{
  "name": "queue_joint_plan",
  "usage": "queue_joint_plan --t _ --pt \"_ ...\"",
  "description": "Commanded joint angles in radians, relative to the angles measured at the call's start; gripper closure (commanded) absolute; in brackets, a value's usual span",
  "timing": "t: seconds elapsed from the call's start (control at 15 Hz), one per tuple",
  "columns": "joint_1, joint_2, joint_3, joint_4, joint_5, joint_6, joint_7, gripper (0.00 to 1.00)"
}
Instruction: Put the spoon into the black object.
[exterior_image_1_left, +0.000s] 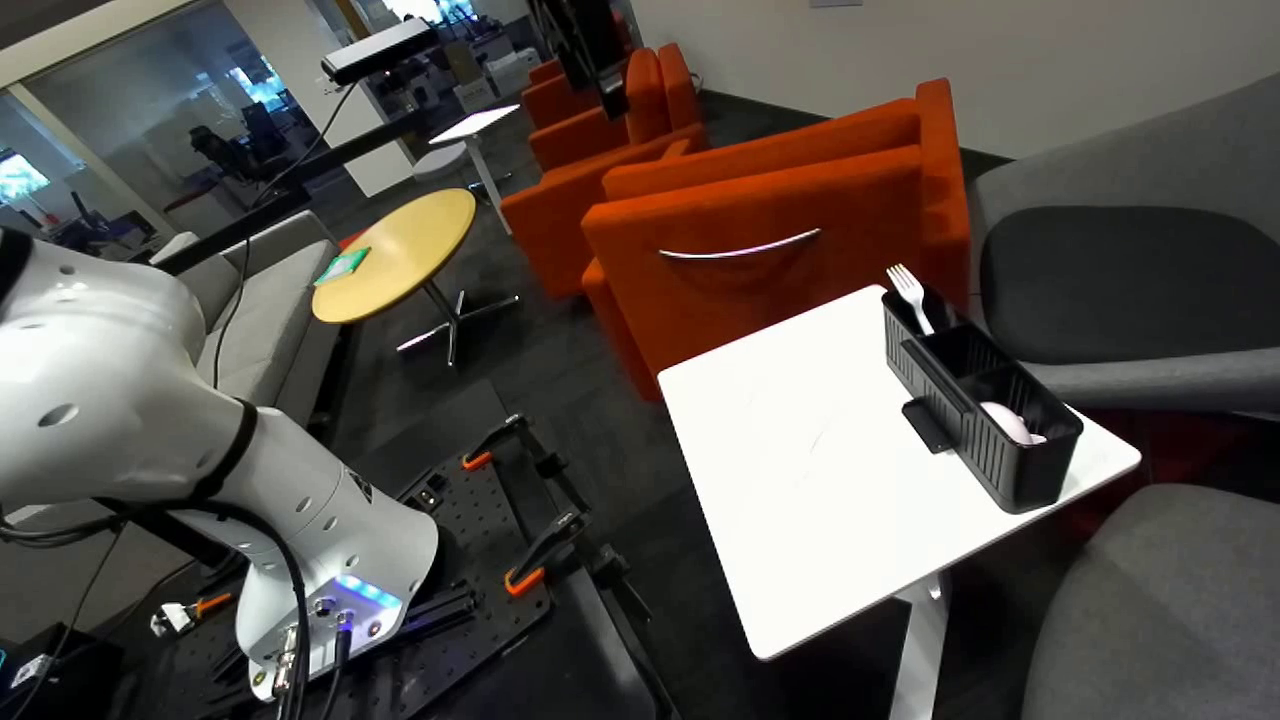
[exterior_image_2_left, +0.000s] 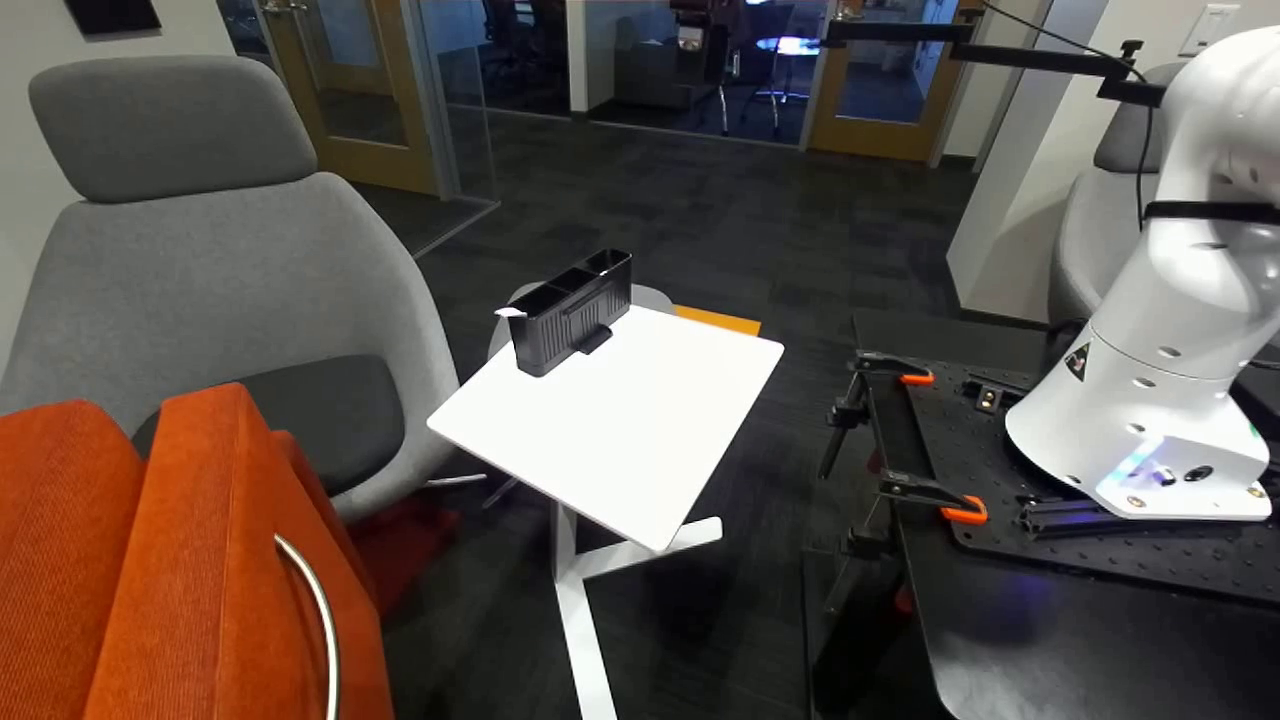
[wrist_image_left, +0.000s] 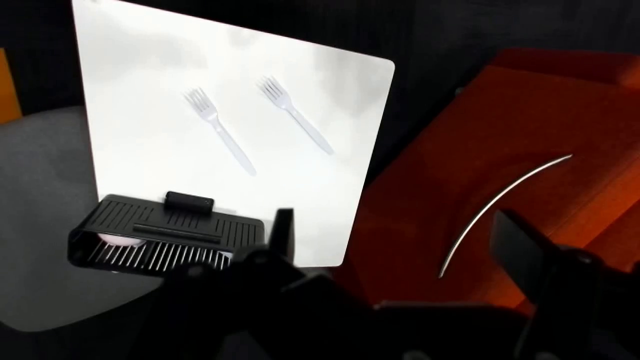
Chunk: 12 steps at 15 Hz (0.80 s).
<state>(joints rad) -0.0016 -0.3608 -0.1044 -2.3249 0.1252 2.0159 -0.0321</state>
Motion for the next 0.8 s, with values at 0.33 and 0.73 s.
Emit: queue_joint_plan --t 0.33,0.73 --pt "-0.087 0.153 -0.116 -0.064 -0.016 0.172 -0.282 0.00" --pt "-0.155 0.267 -0.151 -0.073 -0.013 0.251 -0.342 0.00"
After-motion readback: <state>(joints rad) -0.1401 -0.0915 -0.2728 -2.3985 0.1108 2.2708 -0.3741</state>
